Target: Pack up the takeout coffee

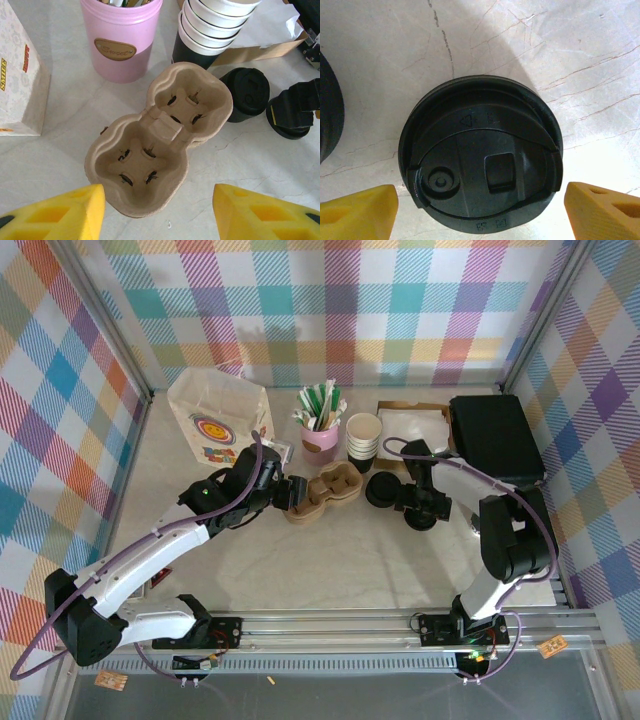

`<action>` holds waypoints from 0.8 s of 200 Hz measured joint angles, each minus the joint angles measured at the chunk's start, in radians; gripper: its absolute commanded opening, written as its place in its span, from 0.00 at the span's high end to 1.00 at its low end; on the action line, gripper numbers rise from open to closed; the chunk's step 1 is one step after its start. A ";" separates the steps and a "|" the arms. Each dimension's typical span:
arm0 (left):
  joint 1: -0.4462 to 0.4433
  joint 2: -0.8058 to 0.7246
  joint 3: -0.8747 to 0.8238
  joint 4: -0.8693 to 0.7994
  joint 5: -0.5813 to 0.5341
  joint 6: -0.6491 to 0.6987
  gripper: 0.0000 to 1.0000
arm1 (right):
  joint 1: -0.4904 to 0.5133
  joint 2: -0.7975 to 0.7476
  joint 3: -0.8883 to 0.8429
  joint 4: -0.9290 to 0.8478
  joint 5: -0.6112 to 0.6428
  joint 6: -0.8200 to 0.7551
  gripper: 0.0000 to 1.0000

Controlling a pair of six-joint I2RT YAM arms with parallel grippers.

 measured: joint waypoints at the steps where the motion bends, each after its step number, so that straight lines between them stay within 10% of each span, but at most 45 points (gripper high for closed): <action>1: 0.000 0.000 0.000 0.000 0.000 0.000 0.41 | 0.000 0.000 0.000 0.000 0.000 0.000 0.14; 160: 0.000 0.038 0.029 -0.007 0.011 0.008 0.41 | -0.029 0.040 0.000 0.023 -0.034 -0.010 0.18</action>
